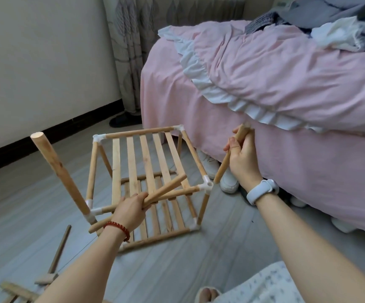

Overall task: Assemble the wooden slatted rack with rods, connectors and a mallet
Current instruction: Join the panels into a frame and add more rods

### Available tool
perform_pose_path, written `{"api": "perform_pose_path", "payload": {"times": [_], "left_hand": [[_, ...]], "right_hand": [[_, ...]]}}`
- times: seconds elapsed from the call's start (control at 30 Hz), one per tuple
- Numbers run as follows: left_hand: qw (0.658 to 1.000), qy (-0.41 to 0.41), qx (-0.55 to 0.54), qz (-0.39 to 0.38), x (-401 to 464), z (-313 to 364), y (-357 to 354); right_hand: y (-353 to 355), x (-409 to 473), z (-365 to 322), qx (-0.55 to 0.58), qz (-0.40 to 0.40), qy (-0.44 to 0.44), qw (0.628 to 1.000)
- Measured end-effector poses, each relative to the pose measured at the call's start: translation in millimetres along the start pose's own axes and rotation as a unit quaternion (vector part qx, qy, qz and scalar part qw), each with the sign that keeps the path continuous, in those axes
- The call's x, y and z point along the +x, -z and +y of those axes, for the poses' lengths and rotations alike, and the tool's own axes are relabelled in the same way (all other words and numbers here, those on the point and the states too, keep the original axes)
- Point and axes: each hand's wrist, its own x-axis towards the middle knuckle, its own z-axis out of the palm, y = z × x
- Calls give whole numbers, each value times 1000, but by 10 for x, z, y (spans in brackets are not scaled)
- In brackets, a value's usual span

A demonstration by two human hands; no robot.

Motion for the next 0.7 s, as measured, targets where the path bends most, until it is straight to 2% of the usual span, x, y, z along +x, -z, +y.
{"api": "perform_pose_path", "payload": {"times": [0.17,0.27,0.33,0.57,0.7], "left_hand": [[999,-25,17,25,27,35,-24],[999,-32,26,30,83,76,-41],[999,-34,33,25,109,80,-50],[999,-11,37,11,96,65,-123],[999,12,48,18,102,108,-101]], "right_hand": [[66,-54,64,2,-3,-30,1000],[95,-16,-36,29,12,-1,1000],[65,-1,-86,42,-4,16,999],[-14,24,-80,2,-14,-5,1000],[-28,-94,87,-98,-59,-1,993]]}}
